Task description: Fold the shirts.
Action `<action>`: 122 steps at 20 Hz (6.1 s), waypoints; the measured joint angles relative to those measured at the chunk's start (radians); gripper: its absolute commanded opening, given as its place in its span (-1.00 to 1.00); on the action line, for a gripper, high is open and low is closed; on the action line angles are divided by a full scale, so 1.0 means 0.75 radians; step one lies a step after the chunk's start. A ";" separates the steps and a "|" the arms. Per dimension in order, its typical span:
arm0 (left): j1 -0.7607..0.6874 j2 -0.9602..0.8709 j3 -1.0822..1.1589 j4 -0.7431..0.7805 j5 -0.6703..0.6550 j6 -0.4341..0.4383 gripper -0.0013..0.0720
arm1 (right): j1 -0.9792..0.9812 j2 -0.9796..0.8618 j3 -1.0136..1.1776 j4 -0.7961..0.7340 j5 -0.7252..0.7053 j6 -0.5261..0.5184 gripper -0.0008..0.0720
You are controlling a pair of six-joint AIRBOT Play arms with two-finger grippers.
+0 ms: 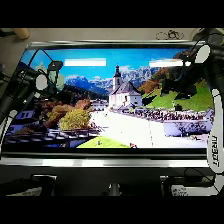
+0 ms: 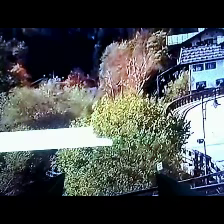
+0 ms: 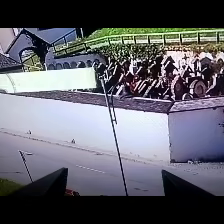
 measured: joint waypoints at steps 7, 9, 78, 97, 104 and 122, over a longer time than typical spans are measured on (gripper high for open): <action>0.000 0.000 0.000 0.000 0.000 0.000 0.82 | 0.000 0.000 0.000 0.000 0.000 0.000 0.74; 0.000 0.000 0.000 0.000 0.000 -0.001 0.82 | 0.000 0.000 0.000 0.000 0.001 0.000 0.74; 0.084 0.392 -0.806 -0.402 0.410 -0.074 1.00 | 0.001 0.288 -0.897 0.394 -0.303 -0.247 0.87; 0.107 0.222 -0.805 -0.529 0.890 0.012 -0.89 | 0.184 0.115 -1.206 0.736 -0.807 -0.418 -0.92; 0.106 0.658 -0.475 -0.299 0.895 0.026 -0.89 | 0.199 0.493 -0.681 0.450 -0.831 -0.461 -0.91; 0.154 1.007 -0.015 0.037 0.935 -0.058 -0.89 | 0.203 1.009 -0.127 -0.021 -0.843 -0.145 -0.91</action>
